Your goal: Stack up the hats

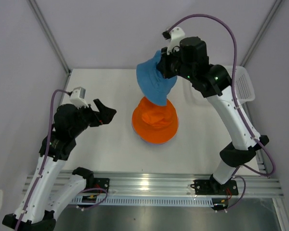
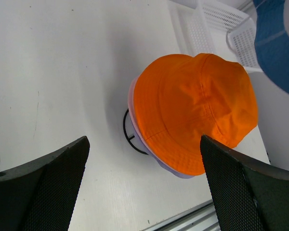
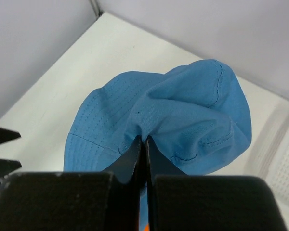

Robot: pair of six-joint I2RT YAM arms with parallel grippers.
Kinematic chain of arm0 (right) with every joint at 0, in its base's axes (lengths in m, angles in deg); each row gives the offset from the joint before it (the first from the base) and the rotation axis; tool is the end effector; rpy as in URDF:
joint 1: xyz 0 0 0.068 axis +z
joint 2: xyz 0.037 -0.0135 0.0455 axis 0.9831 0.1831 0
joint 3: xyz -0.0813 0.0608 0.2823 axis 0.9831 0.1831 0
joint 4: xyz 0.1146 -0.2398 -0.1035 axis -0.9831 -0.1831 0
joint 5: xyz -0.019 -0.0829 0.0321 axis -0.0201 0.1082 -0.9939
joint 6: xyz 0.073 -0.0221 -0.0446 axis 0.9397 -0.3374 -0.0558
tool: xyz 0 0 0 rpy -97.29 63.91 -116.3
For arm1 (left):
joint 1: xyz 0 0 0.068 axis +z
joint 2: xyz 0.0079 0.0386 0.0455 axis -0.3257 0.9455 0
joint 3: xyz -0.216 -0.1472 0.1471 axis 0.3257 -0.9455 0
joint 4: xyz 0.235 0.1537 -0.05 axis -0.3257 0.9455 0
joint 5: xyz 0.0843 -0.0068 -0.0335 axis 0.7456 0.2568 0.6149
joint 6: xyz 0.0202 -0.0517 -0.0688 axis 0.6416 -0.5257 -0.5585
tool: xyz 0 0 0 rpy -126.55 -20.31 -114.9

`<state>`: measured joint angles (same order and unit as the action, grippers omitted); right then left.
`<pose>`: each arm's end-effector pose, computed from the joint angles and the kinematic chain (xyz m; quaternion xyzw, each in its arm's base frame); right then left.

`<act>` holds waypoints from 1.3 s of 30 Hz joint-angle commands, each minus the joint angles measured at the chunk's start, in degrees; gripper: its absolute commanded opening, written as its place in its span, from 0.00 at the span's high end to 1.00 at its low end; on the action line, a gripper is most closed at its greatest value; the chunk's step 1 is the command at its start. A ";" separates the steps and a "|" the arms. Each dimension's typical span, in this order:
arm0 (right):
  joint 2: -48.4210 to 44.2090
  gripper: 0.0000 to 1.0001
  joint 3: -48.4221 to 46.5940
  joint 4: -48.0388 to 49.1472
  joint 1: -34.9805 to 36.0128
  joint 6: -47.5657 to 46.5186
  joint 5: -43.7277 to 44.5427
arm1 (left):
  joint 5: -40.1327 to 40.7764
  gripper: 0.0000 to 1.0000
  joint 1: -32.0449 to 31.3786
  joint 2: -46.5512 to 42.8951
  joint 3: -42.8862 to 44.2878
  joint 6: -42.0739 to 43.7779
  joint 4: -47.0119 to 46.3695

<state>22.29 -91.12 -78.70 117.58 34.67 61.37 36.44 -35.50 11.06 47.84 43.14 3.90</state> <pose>0.3112 0.2412 0.5625 -0.2301 0.7658 0.2006 0.5661 0.1809 -0.0656 0.3793 -0.0491 0.8124 -0.2809 0.5086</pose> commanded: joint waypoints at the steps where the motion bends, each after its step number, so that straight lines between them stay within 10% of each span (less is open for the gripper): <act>1: 1.05 1.00 -3.78 -4.73 4.48 -2.17 4.93 | 1.88 0.01 0.32 -2.47 1.60 0.78 1.77; 21: 4.13 1.00 -1.60 -18.36 17.50 -0.77 16.37 | 0.48 0.00 0.41 -5.11 -1.12 -1.06 0.19; 39: -10.19 1.00 27.57 11.33 19.61 4.60 9.78 | -14.20 0.01 0.41 -3.18 -12.46 -15.39 -17.30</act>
<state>17.99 -66.77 -79.18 136.99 38.12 73.00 26.02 -35.43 7.72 36.94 32.19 -6.98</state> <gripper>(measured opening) 0.021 0.994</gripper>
